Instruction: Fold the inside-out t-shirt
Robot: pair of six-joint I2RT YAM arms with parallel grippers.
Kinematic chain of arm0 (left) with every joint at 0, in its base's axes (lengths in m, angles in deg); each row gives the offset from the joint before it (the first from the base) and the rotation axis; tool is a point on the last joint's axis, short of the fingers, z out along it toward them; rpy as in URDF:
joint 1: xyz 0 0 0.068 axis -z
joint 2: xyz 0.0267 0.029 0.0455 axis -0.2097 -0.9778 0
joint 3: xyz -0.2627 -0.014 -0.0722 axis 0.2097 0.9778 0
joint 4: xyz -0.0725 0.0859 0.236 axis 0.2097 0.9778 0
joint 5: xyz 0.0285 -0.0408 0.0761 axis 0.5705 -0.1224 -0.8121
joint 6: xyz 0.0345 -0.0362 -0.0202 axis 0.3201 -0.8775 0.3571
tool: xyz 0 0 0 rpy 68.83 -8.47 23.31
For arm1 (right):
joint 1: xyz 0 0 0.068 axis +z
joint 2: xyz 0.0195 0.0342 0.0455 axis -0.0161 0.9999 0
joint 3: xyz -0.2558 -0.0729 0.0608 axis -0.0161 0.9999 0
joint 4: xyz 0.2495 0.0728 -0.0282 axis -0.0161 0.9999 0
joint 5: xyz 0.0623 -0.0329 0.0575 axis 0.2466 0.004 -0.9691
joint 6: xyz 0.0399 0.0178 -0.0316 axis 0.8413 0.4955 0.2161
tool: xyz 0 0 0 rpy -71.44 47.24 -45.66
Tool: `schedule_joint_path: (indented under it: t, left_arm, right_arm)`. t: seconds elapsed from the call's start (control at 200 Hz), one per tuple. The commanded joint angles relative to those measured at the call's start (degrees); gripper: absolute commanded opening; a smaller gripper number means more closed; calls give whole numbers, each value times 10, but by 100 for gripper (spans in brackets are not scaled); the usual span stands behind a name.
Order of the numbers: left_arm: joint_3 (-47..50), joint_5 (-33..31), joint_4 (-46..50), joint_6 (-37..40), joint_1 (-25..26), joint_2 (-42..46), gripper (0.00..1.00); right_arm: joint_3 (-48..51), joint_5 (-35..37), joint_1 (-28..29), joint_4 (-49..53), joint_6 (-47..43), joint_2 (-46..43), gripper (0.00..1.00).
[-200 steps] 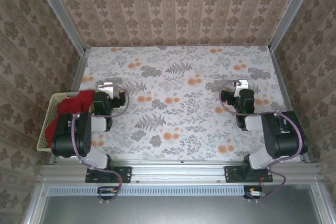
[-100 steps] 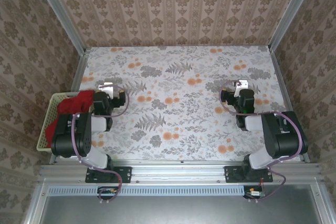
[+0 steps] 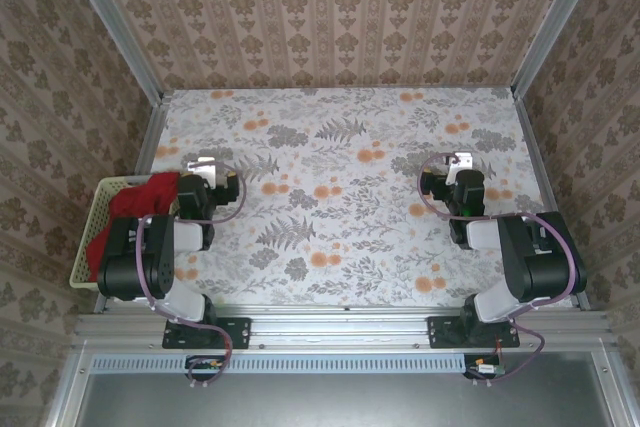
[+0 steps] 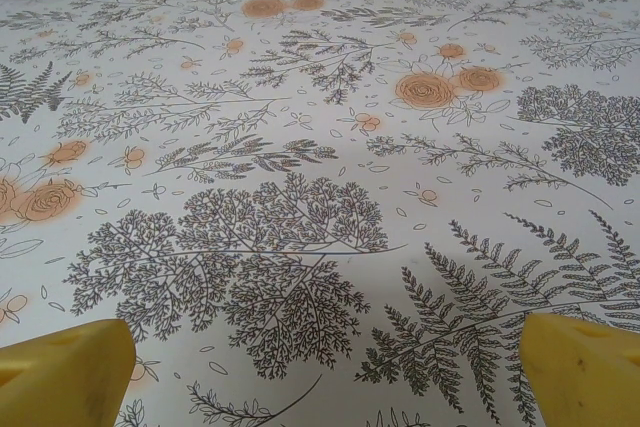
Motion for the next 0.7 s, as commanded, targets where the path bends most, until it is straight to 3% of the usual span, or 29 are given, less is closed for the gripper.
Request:
schedule_joint_path:
  t: [0.0, 0.405, 0.49, 0.565, 0.695]
  left_arm:
    - [-11, -1, -3, 9, -1, 1, 100]
    - [-10, 4, -4, 8, -4, 2, 100]
    - [6, 18, -29, 41, 14, 9, 100]
    - [38, 5, -77, 48, 25, 22, 100]
    - [52, -26, -78, 61, 46, 51, 100]
  right_arm:
    - [-8, -11, 0, -13, -8, 1, 100]
    - [-8, -11, -1, -13, -8, 0, 100]
    - [-3, -13, -1, -19, -8, -3, 100]
    - [10, -29, 0, -28, -16, -19, 100]
    - [35, -20, 1, -31, -15, -72, 100]
